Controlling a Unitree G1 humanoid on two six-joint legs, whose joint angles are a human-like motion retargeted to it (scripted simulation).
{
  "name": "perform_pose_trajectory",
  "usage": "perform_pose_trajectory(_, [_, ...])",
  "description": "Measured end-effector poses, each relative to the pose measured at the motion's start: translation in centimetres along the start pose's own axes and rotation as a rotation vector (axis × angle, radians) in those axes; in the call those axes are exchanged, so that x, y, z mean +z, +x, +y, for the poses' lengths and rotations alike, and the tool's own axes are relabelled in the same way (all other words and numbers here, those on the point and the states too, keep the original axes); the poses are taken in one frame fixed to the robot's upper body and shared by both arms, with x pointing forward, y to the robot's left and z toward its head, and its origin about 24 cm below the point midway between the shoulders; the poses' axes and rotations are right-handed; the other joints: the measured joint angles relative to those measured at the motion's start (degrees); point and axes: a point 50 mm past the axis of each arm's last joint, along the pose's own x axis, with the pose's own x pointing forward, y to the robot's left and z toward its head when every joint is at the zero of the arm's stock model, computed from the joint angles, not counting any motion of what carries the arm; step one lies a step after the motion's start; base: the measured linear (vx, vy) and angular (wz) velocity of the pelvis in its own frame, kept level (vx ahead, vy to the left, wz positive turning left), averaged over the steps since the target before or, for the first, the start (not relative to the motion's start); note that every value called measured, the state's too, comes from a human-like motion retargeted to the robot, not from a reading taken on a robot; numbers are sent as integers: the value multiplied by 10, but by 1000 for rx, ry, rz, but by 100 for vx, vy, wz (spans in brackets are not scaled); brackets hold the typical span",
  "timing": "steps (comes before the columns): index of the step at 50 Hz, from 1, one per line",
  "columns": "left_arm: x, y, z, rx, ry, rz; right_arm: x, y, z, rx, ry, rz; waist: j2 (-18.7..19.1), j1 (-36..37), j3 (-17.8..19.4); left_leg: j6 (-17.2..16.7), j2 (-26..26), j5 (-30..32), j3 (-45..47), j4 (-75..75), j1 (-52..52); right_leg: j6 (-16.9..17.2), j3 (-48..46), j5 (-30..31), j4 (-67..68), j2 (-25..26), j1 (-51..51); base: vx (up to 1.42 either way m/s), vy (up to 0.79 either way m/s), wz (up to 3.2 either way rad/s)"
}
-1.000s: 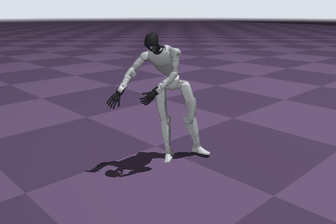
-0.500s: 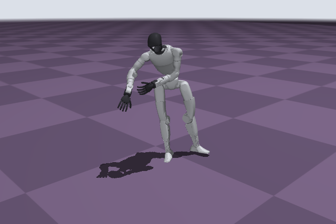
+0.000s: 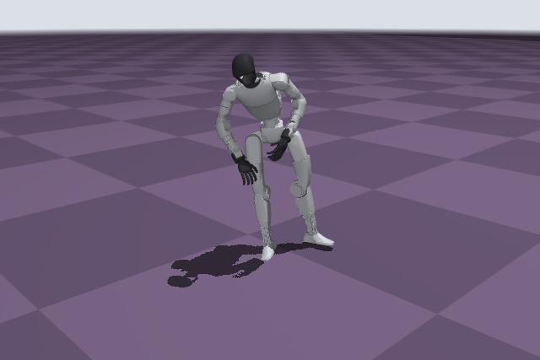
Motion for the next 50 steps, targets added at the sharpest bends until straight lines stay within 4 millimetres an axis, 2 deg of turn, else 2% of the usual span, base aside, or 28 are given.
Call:
perform_pose_trajectory(2, [22, 9, -8, -10, -15, -97, -22, -8, -18, -78, -13, 35, -3, -1, 0, 0, -2, 2, 1, 0, -4, 0, -11, 2, -1, -2, -2, -6, -5, 50])
perform_pose_trajectory(5, [69, 42, -36, -47, -16, -285, -84, -30, -43, -135, -90, 198, -6, -6, 0, 0, -2, 6, -1, 0, -13, 0, -33, 3, -2, -4, -5, -8, -5, 62])
perform_pose_trajectory(8, [121, 82, -78, -161, -27, -429, -152, -56, -59, -26, -117, 395, -19, -11, 0, 0, -1, 10, -8, 0, -25, 0, -55, 6, -3, -5, -8, -11, -2, 64])
perform_pose_trajectory(11, [168, 119, -117, -254, 53, -498, -219, -88, -67, 96, -187, 665, -36, -16, 0, 0, 0, 15, -19, 0, -42, 0, -78, 10, -3, -7, -15, -14, -1, 60])
perform_pose_trajectory(13, [188, 139, -138, -304, 175, -496, -252, -112, -68, 198, -231, 833, -50, -17, 0, 0, 1, 17, -28, 0, -53, 0, -91, 13, -5, -7, -20, -14, 0, 51])
perform_pose_trajectory(16, [199, 158, -158, -368, 407, -465, -279, -142, -66, 353, -294, 990, -61, -14, 0, 0, 3, 20, -40, 0, -67, 0, -106, 16, -6, -6, -24, -10, 0, 37])
perform_pose_trajectory(18, [195, 164, -161, -390, 514, -442, -283, -150, -66, 392, -305, 1024, -62, -9, 0, 0, 5, 21, -47, 0, -71, 0, -111, 16, -6, -4, -25, -2, 0, 11])
perform_pose_trajectory(20, [185, 165, -156, -385, 543, -427, -280, -144, -67, 382, -362, 993, -59, -1, 0, 0, 8, 21, -52, 0, -73, 0, -114, 14, -5, -2, -25, 0, 0, 0])
perform_pose_trajectory(23, [150, 153, -126, -315, 473, -394, -253, -106, -67, 250, -338, 852, -51, 6, 0, 0, 12, 18, -57, 0, -65, 0, -114, 8, -1, -2, -15, 11, 3, 3])
perform_pose_trajectory(26, [95, 121, -82, -234, 445, -326, -197, -56, -57, 127, -298, 605, -52, 15, 0, 0, 13, 14, -59, 0, -57, 0, -112, 2, 4, -4, -8, 12, 4, 2])
perform_pose_trajectory(29, [39, 73, -38, -168, 458, -187, -118, -12, -41, 31, -201, 338, -54, 25, 0, 0, 12, 11, -62, 0, -54, 0, -112, -3, 9, -9, -5, 9, 6, 10])
perform_pose_trajectory(31, [8, 37, -14, -132, 454, -70, -64, 8, -30, -12, -104, 193, -52, 34, 0, 0, 9, 9, -66, 0, -58, 0, -114, -4, 11, -13, -6, 5, 7, 21])
perform_pose_trajectory(33, [-12, 4, 5, -96, 434, 34, -18, 19, -24, -50, -3, 90, -47, 44, 0, 0, 5, 8, -71, 0, -65, 0, -119, -4, 13, -18, -11, 0, 8, 31])
perform_pose_trajectory(35, [-22, -20, 14, -61, 374, 98, 10, 23, -27, -82, 47, 14, -38, 57, 0, 0, 1, 8, -78, 0, -77, 0, -125, -1, 12, -23, -18, -4, 9, 38])
perform_pose_trajectory(36, [-21, -27, 16, -43, 332, 104, 14, 22, -33, -104, 34, -8, -34, 63, 0, 0, -2, 8, -82, 0, -83, 0, -129, 0, 11, -25, -20, -6, 10, 42])
perform_pose_trajectory(37, [-19, -32, 17, -22, 290, 100, 15, 22, -40, -132, 6, -22, -30, 69, 0, 0, -4, 8, -86, 0, -88, 0, -133, 2, 10, -28, -22, -6, 10, 44])
perform_pose_trajectory(39, [-7, -32, 16, 22, 217, 44, 3, 19, -56, -209, -91, -3, -26, 77, 0, 0, -8, 9, -95, 0, -97, 0, -142, 6, 8, -32, -24, -6, 10, 44])
perform_pose_trajectory(42, [21, -11, 4, 56, 144, -99, -38, 10, -82, -279, -202, 101, -30, 82, 0, 0, -14, 10, -109, 0, -103, 0, -154, 9, 8, -39, -22, -4, 12, 39])
perform_pose_trajectory(45, [58, 32, -24, 41, 44, -249, -95, -7, -106, -242, -234, 237, -40, 82, 0, 0, -19, 9, -121, 0, -105, 0, -164, 10, 10, -46, -15, -3, 15, 31])
perform_pose_trajectory(47, [85, 64, -46, 18, -34, -319, -137, -17, -113, -214, -206, 421, -53, 81, 0, 0, -20, 8, -126, 0, -101, 0, -167, 10, 11, -49, -9, 1, 14, 16])
perform_pose_trajectory(50, [126, 107, -81, -51, -185, -339, -196, -43, -121, -68, -243, 663, -77, 88, 0, 0, -23, 6, -132, 0, -96, 0, -172, 13, 9, -53, 1, 0, 15, 10])
